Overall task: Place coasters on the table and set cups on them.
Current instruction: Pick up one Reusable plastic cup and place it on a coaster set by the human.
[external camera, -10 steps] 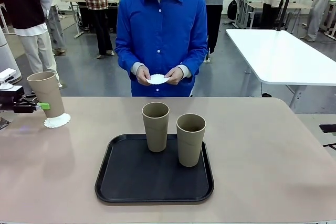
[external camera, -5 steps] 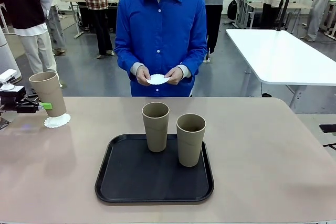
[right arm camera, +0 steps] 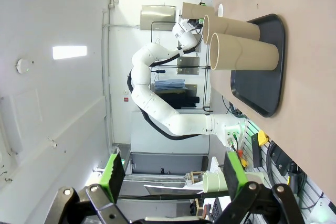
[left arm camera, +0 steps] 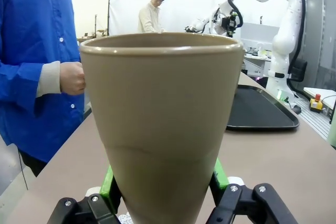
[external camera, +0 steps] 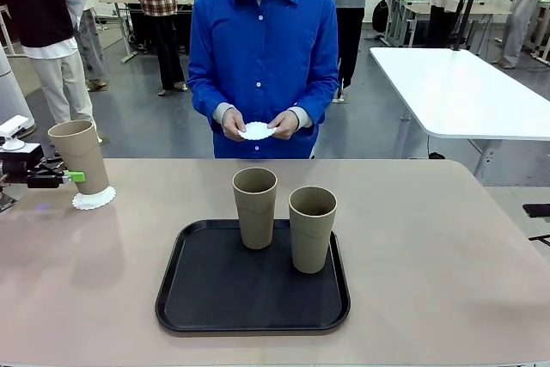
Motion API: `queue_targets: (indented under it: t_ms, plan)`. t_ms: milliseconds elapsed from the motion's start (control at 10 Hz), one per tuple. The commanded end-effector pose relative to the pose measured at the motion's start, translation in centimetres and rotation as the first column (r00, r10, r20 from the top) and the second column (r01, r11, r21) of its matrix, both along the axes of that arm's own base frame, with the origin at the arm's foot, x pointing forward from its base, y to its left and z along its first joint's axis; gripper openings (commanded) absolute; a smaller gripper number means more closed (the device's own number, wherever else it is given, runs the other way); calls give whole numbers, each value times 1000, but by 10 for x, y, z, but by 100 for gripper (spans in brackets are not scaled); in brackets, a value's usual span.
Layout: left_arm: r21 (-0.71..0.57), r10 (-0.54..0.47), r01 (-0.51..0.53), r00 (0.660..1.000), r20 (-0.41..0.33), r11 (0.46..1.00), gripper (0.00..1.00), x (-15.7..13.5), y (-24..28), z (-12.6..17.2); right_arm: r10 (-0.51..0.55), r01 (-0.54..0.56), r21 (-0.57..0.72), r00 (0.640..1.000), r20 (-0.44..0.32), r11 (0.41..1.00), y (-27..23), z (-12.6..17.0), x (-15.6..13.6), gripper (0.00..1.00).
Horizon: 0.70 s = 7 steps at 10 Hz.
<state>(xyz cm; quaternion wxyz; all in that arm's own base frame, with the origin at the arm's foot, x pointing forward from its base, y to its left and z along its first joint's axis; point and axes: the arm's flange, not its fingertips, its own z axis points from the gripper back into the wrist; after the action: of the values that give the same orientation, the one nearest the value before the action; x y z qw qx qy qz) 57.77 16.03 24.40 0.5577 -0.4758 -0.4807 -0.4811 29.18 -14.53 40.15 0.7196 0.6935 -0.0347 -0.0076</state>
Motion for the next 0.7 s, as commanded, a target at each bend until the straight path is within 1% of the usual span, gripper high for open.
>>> queue_targets:
  t_ms: [0,400,600]
  plan:
    - [-13,-76,77,994,76,997,83,-1,7,-5,0,0,11,1000,7,1000,0,1,1,100]
    - [15,-78,76,988,134,997,83,-5,13,-2,0,0,11,1000,7,1000,0,1,1,100]
    - [39,-51,47,992,118,998,83,0,14,-7,0,0,11,1000,7,1000,0,1,1,100]
